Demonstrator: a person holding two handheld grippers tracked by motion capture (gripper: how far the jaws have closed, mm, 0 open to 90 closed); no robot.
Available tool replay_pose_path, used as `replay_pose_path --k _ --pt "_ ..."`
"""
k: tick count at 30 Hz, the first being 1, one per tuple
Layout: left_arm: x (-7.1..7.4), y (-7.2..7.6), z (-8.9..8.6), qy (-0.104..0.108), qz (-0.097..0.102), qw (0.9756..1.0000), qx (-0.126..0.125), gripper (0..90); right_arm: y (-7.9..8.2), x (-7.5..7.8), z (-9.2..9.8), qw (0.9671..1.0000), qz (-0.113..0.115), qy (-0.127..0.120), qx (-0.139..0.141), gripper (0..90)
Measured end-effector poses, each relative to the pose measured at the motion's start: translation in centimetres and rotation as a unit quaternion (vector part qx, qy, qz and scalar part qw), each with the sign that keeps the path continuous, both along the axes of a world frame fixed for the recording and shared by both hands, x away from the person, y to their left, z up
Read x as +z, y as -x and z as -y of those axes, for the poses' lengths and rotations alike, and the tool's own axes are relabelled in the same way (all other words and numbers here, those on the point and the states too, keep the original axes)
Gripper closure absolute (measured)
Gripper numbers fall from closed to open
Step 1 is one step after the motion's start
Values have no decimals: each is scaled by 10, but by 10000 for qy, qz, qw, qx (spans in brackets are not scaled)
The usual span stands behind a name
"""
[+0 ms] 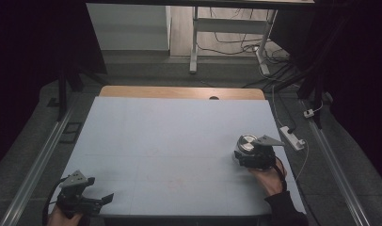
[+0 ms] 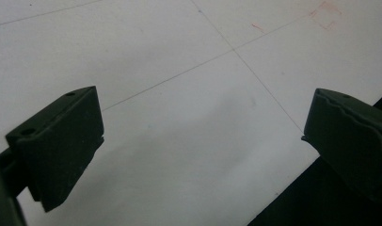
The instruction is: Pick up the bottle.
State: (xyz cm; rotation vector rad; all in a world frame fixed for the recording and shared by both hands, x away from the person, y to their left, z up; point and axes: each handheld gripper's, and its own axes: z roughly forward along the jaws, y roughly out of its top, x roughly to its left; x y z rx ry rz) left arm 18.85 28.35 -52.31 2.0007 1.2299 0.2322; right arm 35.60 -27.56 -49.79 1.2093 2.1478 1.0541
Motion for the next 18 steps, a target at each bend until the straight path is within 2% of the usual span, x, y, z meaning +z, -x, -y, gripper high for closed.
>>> replay_pose_path --k 10,18 --pt "0 0 0 16 -7 10000 -2 0 5 10 -6 9998 118 -23 141 147" --pt "0 0 0 18 -5 10000 5 0 11 18 -20 9988 220 -118 430 147"
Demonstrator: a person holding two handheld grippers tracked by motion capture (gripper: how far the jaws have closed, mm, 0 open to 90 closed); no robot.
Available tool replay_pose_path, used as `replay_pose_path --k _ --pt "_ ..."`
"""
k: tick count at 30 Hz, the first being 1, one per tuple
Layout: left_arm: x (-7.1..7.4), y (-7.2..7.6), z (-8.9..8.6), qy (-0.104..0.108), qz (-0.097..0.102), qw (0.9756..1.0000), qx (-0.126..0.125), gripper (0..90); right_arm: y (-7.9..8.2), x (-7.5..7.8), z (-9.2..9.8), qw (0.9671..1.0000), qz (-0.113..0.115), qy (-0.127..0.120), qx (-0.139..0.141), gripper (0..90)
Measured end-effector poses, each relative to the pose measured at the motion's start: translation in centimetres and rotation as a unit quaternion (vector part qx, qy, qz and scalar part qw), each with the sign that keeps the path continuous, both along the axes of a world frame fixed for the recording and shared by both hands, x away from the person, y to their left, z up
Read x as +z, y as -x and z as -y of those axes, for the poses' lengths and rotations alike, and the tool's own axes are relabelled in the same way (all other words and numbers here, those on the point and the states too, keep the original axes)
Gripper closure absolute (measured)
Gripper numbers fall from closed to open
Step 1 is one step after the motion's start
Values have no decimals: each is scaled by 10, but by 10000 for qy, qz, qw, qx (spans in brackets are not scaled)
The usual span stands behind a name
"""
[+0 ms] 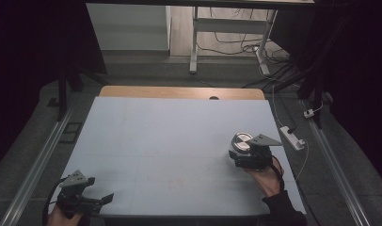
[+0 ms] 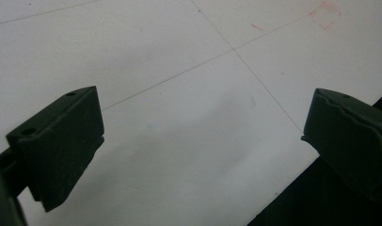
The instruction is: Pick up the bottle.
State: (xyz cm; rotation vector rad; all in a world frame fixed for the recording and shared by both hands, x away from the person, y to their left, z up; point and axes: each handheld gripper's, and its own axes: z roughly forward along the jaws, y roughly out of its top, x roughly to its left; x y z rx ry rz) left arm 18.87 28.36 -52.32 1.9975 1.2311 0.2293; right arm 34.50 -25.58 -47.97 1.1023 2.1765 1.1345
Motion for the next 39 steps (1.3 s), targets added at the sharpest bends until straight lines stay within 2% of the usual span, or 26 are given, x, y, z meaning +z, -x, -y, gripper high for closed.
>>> replay_pose_path --k 10,18,29,39 --pt "0 0 0 4 -8 10000 1 0 3 6 -23 9994 -13 -129 326 147" --pt "0 0 0 9 -1 10000 -3 0 5 8 -49 9975 -41 -184 685 147" --pt "0 0 -1 27 -3 10000 -12 0 7 6 -84 9933 -51 -99 1154 147" --pt "0 0 -1 32 1 10000 0 0 7 4 -113 9890 -112 -92 1470 147"
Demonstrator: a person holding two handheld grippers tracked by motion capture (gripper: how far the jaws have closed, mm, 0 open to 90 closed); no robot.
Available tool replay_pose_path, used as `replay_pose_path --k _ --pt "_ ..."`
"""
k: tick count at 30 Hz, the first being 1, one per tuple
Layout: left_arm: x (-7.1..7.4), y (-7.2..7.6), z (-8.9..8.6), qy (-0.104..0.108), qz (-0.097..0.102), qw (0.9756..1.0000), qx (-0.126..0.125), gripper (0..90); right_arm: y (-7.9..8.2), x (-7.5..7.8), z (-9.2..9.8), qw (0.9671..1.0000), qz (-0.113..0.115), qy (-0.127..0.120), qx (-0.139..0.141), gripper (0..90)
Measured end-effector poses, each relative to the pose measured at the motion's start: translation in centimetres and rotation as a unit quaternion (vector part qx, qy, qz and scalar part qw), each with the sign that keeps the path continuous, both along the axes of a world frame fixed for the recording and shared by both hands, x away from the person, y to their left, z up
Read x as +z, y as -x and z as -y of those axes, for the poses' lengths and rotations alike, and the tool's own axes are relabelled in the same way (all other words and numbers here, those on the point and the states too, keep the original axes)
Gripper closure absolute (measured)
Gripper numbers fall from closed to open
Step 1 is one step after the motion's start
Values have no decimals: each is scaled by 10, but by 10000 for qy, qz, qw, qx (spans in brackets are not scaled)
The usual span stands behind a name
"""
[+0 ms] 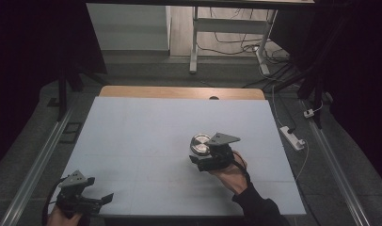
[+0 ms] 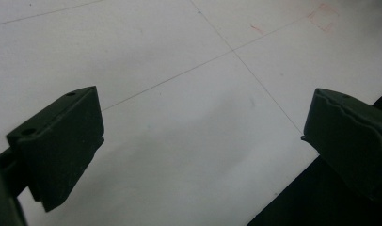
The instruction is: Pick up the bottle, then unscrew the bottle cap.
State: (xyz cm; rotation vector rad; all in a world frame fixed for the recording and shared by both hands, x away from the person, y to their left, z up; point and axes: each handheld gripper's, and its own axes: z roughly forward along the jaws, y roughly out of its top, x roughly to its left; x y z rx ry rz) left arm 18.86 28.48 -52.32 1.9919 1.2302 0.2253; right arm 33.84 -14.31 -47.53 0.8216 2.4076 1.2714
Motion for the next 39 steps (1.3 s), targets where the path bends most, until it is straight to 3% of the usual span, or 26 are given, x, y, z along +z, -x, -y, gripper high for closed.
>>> replay_pose_path --k 26,39 --pt "0 -1 -2 88 -64 9999 -41 0 5 -7 -53 9980 -84 131 614 148" --pt "2 -2 -2 108 93 9999 -41 0 5 -5 -52 9978 -51 113 655 148"
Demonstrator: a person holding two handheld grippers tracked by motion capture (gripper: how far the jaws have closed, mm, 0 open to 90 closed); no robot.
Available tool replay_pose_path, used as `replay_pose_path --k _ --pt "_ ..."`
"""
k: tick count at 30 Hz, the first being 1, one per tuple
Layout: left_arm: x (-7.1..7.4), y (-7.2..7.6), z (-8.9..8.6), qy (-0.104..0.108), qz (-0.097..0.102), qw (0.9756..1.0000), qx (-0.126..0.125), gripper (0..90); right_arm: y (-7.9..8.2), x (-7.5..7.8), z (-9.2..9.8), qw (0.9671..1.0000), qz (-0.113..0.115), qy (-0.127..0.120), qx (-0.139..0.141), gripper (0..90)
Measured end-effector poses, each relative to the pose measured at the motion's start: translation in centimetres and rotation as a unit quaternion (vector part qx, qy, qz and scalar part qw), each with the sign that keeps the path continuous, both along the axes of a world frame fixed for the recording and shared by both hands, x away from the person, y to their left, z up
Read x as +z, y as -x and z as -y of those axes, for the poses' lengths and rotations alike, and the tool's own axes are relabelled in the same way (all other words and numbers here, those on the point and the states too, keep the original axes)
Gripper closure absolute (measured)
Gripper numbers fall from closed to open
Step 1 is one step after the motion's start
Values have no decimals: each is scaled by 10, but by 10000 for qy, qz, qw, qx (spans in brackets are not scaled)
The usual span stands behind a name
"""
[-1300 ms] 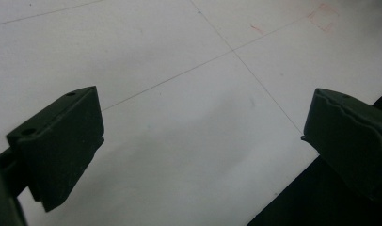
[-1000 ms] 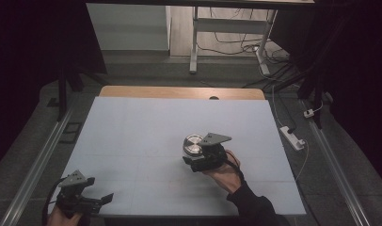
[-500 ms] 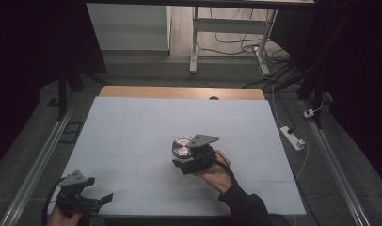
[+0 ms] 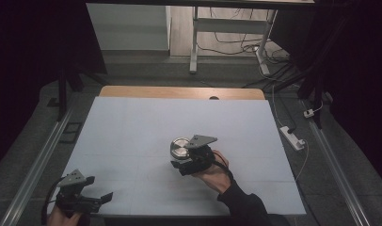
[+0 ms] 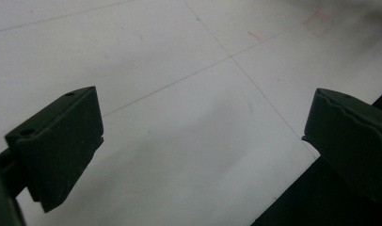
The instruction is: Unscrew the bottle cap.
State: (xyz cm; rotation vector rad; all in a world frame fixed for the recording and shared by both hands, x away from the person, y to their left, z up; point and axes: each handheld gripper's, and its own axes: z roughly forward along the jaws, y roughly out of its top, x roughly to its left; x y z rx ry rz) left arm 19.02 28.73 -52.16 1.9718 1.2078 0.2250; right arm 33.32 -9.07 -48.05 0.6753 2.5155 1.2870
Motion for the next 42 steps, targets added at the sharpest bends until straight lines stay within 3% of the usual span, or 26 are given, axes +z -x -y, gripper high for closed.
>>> replay_pose_path --k 4,7,16,19,24,31,42 --pt "3 -1 2 -96 88 9999 -9 0 0 0 1 10000 -25 -12 3 148" --pt "6 -4 6 -178 249 9994 -173 0 -1 1 2 10000 -26 -13 14 148" --pt "10 -13 13 -154 430 9975 -545 0 -1 2 3 10000 11 -16 29 148" --pt "11 -17 16 -60 588 9957 -710 0 -1 2 3 10000 12 -18 38 148" --pt "13 -25 23 -2 588 9945 -862 0 -1 3 3 10000 16 -23 61 148" --pt "20 -41 37 143 736 9917 -1047 0 0 3 3 10000 31 -22 89 148" --pt "29 -60 57 -4 821 9879 -1313 0 1 3 3 9999 71 -5 143 148"
